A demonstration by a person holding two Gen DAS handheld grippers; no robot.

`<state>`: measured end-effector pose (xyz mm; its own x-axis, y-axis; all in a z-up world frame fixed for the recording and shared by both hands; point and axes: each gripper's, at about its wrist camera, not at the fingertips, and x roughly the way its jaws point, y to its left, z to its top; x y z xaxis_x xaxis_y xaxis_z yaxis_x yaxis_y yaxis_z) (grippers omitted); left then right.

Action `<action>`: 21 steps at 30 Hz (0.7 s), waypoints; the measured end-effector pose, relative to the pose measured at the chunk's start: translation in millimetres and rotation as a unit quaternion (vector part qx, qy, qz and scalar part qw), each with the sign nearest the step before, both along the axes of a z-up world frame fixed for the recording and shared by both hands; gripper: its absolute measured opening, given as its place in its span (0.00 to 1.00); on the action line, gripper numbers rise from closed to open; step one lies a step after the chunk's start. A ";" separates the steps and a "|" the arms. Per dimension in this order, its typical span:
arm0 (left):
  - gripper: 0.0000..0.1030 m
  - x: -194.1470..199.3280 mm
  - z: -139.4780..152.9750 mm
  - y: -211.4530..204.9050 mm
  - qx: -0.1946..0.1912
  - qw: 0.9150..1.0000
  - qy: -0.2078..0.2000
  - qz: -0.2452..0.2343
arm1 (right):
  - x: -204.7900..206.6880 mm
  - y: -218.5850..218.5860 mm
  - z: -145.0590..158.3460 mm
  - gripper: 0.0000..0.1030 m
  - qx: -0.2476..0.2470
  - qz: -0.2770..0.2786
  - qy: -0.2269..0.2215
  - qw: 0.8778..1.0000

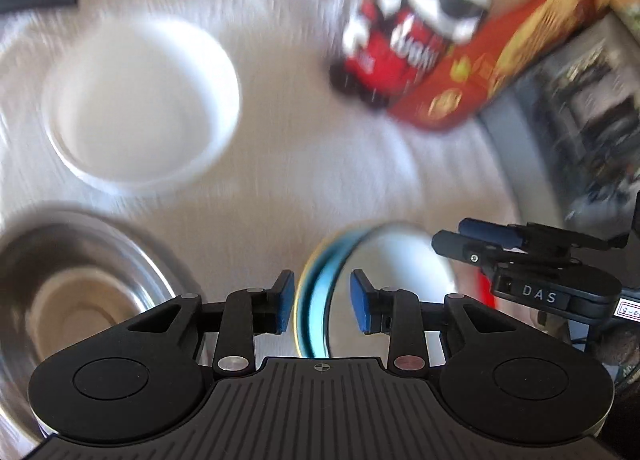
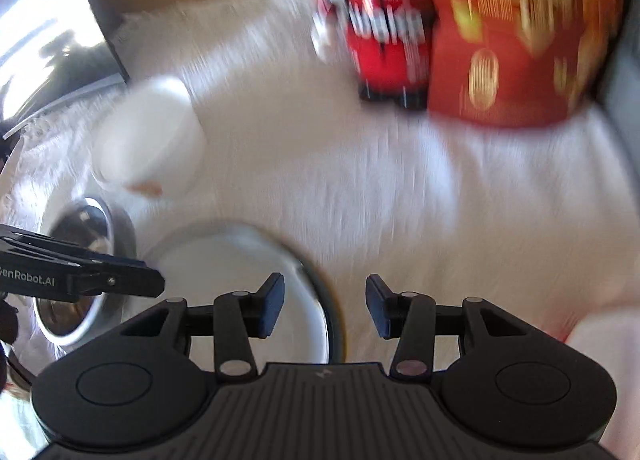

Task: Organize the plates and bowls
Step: 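Open both tools and move them to the white plastic bowl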

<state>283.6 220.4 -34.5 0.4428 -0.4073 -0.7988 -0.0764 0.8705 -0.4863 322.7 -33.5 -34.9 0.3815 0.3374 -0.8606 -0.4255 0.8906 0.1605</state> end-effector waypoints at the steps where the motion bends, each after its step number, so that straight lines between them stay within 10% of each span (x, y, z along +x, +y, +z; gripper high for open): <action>1: 0.33 -0.9 9.6 8.4 0.002 1.000 -0.017 0.010 | 1.9 6.1 13.4 0.46 -0.003 0.009 -0.018 1.000; 9: 0.33 -4.7 33.4 86.8 0.106 0.977 -0.079 0.170 | 39.6 91.5 72.5 0.64 -0.029 0.057 -0.097 0.993; 21: 0.33 19.9 -14.0 132.7 0.062 0.963 -0.030 0.262 | 85.5 158.8 22.4 0.65 -0.065 0.104 -0.027 0.992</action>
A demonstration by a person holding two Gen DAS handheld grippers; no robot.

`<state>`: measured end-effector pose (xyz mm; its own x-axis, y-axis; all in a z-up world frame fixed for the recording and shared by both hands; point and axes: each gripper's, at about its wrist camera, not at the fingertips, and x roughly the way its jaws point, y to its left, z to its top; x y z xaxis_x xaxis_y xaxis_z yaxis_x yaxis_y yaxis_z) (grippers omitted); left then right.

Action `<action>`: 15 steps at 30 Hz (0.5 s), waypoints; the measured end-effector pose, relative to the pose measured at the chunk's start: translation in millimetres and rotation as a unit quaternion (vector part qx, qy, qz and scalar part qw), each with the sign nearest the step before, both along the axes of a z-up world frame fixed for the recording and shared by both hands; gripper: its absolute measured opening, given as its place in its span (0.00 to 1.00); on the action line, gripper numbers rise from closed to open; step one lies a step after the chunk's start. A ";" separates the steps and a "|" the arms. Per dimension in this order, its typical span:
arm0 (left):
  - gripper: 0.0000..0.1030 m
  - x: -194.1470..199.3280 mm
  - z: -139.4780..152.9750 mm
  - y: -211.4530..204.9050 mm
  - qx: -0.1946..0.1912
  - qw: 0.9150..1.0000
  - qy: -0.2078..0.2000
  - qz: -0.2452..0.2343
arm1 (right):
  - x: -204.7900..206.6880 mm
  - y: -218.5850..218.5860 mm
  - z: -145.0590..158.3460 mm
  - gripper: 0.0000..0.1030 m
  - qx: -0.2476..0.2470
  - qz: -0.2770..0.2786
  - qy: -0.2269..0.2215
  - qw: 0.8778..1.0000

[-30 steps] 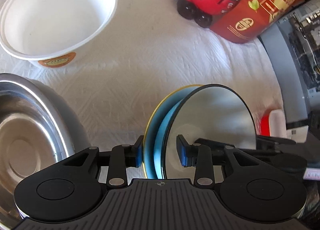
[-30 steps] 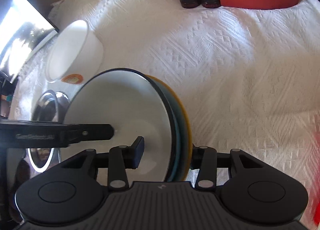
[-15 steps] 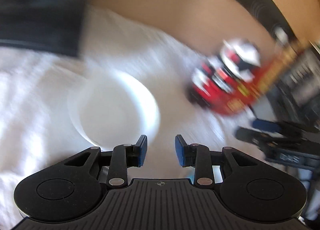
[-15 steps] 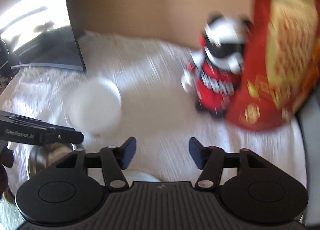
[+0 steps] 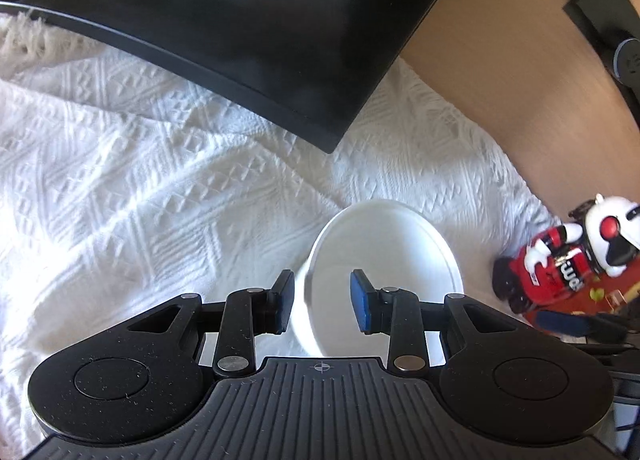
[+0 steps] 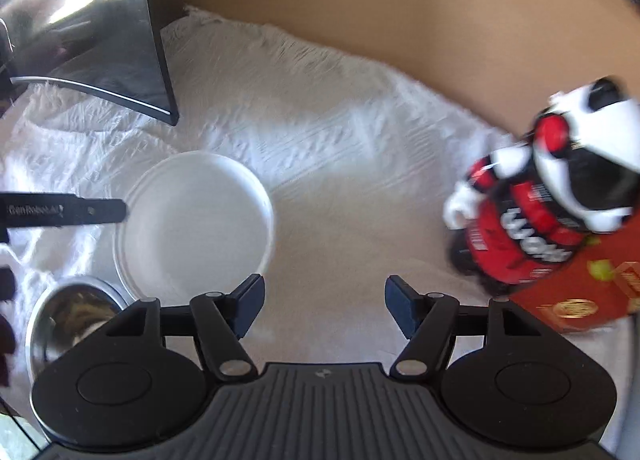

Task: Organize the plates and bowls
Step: 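Open both tools and move them to the white plastic bowl, then grasp the white plastic bowl rim with both tools and lift it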

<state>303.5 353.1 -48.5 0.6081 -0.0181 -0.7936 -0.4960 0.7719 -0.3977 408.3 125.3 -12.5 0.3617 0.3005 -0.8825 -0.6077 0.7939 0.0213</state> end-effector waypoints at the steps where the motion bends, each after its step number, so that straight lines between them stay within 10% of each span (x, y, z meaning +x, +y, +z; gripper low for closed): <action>1: 0.33 5.0 -3.0 0.3 0.004 1.000 0.006 0.004 | 5.7 3.4 -5.9 0.65 0.007 -0.004 0.011 1.000; 9: 0.33 24.4 -27.7 5.8 0.001 0.999 0.049 0.019 | 30.8 42.2 -56.8 0.63 0.012 -0.002 0.064 0.998; 13: 0.26 22.9 -35.6 3.5 -0.047 0.998 0.049 0.005 | 35.0 45.2 -77.2 0.21 0.044 0.001 0.142 0.989; 15: 0.24 22.7 -32.9 -2.7 -0.043 0.998 0.048 -0.003 | 30.9 38.9 -74.2 0.20 0.066 0.001 0.156 0.985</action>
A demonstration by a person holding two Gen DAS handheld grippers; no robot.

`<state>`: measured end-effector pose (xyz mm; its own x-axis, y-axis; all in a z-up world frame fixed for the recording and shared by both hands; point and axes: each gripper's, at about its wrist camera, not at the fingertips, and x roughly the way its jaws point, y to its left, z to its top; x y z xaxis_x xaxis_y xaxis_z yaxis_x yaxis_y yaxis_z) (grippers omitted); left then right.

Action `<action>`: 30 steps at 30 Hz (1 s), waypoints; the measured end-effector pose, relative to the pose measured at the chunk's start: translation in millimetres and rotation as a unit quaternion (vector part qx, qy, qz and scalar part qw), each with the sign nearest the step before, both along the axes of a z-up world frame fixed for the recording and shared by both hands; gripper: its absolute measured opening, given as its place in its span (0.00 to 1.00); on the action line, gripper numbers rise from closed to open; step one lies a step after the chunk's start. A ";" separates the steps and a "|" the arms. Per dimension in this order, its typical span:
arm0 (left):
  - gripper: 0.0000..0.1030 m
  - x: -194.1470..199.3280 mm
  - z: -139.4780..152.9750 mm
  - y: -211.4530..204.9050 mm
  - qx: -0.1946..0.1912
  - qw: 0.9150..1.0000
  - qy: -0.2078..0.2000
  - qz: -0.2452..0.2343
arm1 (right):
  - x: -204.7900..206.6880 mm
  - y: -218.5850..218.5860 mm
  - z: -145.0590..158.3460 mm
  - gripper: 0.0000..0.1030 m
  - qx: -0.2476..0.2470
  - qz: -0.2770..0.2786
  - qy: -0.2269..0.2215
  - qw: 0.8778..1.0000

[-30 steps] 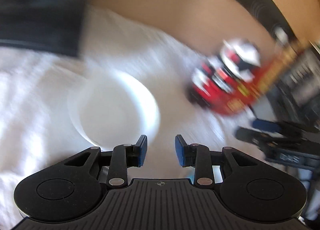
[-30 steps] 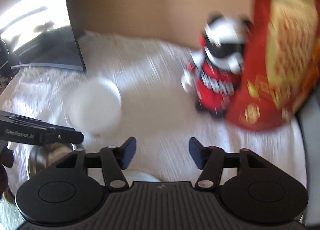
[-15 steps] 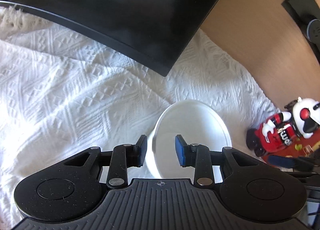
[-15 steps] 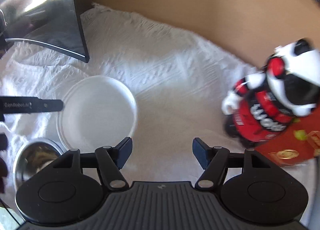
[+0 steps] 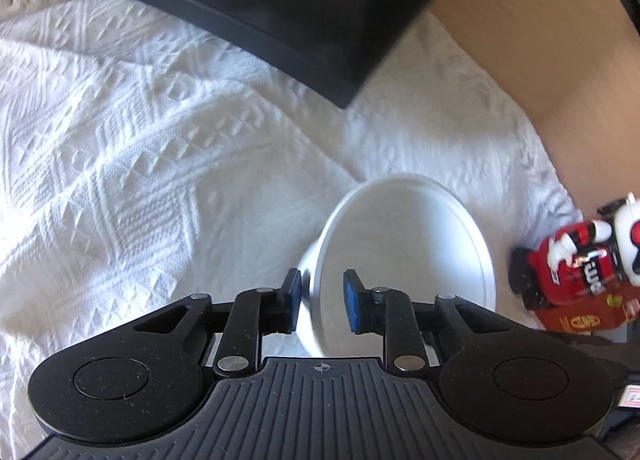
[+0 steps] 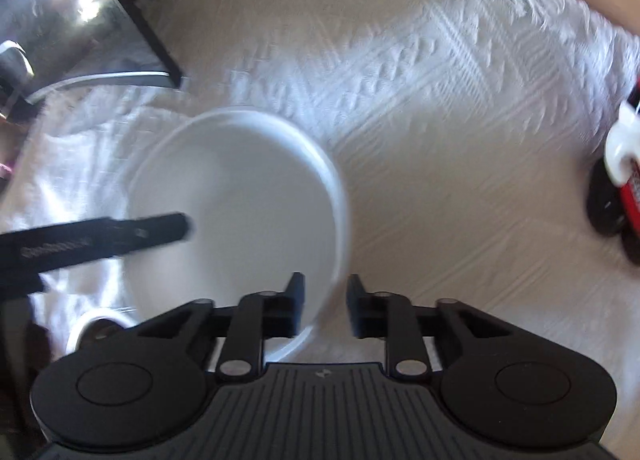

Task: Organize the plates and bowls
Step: 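Grasp the white plastic bowl rim with both tools and lift it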

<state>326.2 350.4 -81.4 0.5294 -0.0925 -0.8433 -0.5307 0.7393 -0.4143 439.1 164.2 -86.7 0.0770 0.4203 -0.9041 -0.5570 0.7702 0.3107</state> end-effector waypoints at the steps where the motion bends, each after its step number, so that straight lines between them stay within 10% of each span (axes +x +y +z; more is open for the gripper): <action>1: 0.24 1.0 2.1 -4.0 -0.003 1.000 -0.003 -0.006 | -1.9 -4.6 4.0 0.20 0.004 -0.003 -0.007 1.000; 14: 0.25 45.4 14.9 -109.4 -0.042 0.989 -0.013 -0.140 | 3.0 -126.5 32.8 0.20 -0.003 -0.106 -0.071 0.992; 30: 0.26 67.6 -26.9 -134.5 -0.057 0.988 0.038 -0.137 | 9.3 -179.2 1.3 0.21 0.003 -0.140 -0.065 0.988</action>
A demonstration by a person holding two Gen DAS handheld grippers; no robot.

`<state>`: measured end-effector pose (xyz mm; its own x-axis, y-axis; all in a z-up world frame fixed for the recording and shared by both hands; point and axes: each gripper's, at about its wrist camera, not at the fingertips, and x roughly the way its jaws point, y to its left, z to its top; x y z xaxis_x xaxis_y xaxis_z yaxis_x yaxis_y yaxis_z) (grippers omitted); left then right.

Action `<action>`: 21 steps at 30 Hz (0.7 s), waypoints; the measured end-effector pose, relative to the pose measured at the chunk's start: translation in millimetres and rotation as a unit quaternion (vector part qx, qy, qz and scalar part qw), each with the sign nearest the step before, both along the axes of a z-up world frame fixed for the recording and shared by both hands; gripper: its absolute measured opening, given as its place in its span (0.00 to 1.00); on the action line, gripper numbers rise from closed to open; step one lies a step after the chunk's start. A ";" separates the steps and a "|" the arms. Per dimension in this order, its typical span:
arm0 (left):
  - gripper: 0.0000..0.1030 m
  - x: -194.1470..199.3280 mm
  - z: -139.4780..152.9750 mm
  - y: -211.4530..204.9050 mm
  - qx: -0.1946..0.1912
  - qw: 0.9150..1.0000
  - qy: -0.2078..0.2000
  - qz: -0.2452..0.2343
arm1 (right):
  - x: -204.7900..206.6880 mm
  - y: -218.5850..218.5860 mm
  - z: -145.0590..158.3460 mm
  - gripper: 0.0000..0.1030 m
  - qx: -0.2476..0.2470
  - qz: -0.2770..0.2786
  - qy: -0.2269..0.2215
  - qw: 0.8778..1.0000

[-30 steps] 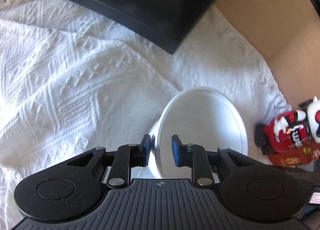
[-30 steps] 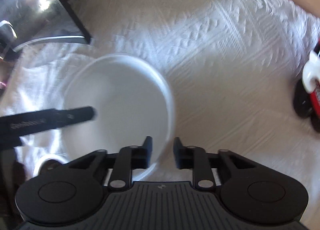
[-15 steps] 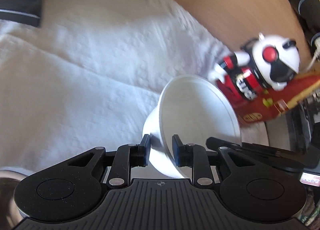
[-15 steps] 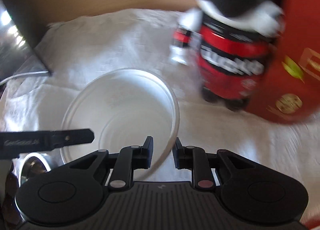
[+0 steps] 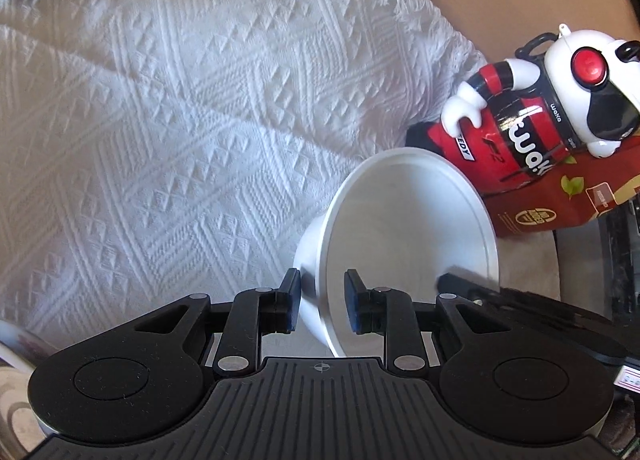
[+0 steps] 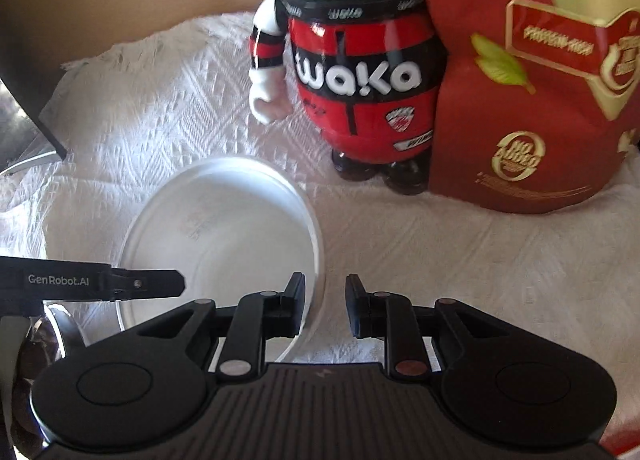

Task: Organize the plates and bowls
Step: 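Grasp the white plastic bowl rim with both tools and lift it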

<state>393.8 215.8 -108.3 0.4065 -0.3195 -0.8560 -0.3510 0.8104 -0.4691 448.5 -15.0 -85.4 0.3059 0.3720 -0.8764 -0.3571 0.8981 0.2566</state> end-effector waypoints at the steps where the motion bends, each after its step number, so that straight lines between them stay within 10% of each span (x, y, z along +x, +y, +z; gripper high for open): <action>1: 0.26 1.7 -2.0 -0.4 -0.003 1.000 0.001 0.000 | 1.8 4.1 -3.8 0.21 -0.001 0.003 0.009 1.000; 21: 0.24 7.4 -5.4 -17.4 0.014 1.000 0.000 -0.013 | 12.5 -7.2 -21.2 0.24 0.026 -0.002 0.046 0.999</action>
<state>401.2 198.5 -113.6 0.3982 -0.3066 -0.8645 -0.3288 0.8322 -0.4465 461.0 -22.2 -106.6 0.2274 0.4169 -0.8800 -0.3264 0.8841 0.3345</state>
